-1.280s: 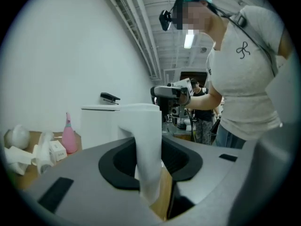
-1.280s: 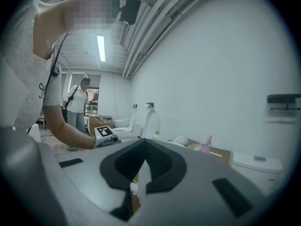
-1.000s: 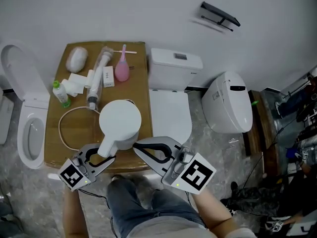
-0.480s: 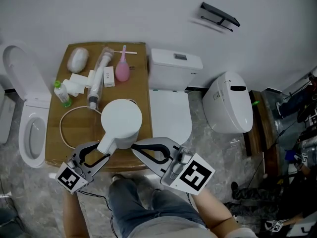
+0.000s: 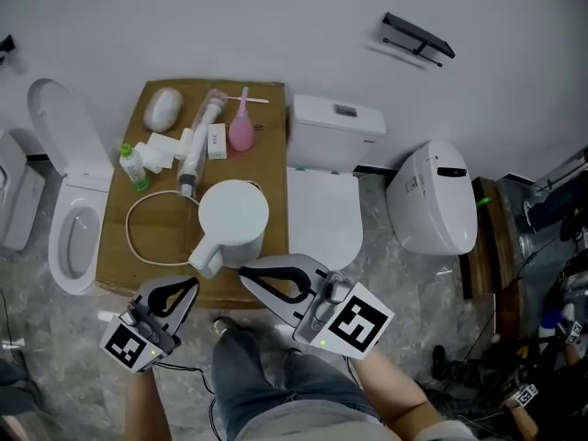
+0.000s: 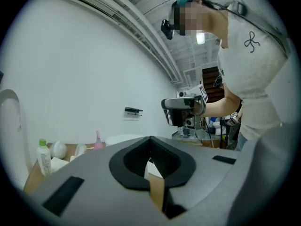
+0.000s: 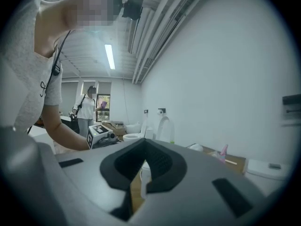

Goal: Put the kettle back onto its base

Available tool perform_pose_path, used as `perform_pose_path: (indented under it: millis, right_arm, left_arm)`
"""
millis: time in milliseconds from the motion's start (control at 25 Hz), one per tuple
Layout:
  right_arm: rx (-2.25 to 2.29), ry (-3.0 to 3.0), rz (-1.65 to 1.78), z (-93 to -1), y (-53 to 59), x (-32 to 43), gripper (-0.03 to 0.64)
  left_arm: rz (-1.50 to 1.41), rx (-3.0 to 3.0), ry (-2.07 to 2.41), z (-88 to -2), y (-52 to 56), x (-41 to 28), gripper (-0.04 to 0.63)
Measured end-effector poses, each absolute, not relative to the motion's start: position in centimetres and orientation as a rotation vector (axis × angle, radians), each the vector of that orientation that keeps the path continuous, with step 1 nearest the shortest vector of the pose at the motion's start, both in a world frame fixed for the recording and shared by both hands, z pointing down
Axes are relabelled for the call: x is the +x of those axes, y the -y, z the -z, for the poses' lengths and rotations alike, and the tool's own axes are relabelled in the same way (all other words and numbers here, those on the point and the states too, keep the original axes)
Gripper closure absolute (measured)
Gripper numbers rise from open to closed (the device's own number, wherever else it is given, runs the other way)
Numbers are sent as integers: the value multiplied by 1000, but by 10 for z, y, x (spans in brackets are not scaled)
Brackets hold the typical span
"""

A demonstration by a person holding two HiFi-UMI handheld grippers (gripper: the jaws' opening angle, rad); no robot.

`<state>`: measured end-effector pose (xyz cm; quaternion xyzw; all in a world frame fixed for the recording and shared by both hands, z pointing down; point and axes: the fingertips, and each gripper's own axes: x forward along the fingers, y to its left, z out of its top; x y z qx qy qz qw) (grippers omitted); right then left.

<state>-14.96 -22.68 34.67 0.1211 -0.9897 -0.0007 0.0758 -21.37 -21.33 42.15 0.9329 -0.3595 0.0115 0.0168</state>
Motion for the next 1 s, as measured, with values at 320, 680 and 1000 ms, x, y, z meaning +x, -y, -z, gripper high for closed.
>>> perform_pose_path:
  millis: [320, 680, 1000]
  right_arm:
    - [320, 3031, -4, -320, 191, -129, 609]
    - [313, 3119, 43, -292, 138, -81, 609]
    - [268, 3154, 107, -275, 96, -45, 609]
  left_arm:
    - [-80, 2878, 1184, -360, 181, -159, 586]
    - [-30, 2833, 1360, -308, 137, -109, 586]
    - [18, 2833, 1463, -276, 97, -73, 586]
